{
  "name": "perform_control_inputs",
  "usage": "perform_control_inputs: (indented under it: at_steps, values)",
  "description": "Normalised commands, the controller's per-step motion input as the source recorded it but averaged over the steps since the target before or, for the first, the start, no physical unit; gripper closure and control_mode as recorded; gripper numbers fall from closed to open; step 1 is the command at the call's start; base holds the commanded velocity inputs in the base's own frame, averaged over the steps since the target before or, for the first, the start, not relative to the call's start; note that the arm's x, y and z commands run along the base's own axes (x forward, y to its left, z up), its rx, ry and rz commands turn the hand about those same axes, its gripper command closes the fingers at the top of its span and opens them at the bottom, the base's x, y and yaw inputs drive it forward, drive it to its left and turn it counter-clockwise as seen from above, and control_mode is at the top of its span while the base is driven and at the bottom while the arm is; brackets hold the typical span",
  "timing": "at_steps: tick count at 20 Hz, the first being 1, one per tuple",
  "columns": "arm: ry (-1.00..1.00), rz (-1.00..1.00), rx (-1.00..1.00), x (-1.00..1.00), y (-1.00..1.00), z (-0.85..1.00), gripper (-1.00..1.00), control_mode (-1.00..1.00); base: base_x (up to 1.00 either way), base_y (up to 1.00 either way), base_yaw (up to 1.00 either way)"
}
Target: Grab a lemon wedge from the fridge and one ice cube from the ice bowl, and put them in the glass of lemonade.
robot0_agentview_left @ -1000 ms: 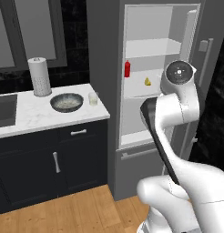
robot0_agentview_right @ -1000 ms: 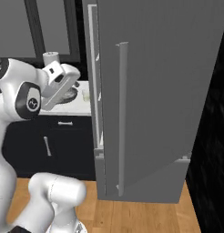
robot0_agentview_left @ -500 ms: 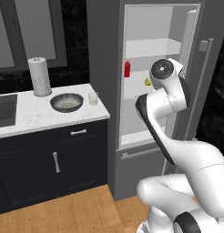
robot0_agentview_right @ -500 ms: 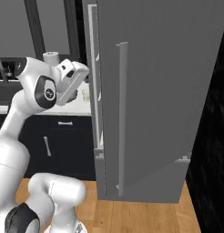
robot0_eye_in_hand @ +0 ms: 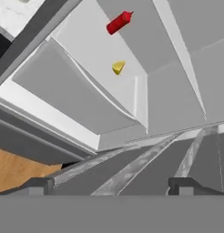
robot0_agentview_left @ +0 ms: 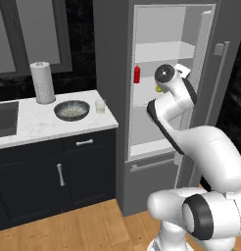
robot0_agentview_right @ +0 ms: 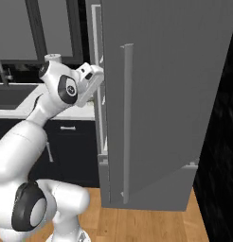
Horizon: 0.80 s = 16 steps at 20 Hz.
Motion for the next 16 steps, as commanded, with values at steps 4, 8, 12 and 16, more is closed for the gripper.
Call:
perform_control_inputs:
  at_steps: [4,8,12,16]
  values:
    - [0.17,-0.1,-0.01,0.86,-0.13,-0.07,-1.0,-1.0,0.0,0.0,0.0]
    - [0.26,-0.09,0.0,0.45,-0.39,-0.01,-1.0,-1.0,0.0,0.0,0.0]
    - [0.23,-0.18,0.0,-0.17,-0.97,-0.01,-1.0,-1.0,0.0,0.0,0.0]
    - [0.13,-0.21,0.0,-0.61,-1.0,-0.14,-1.0,-1.0,0.0,0.0,0.0]
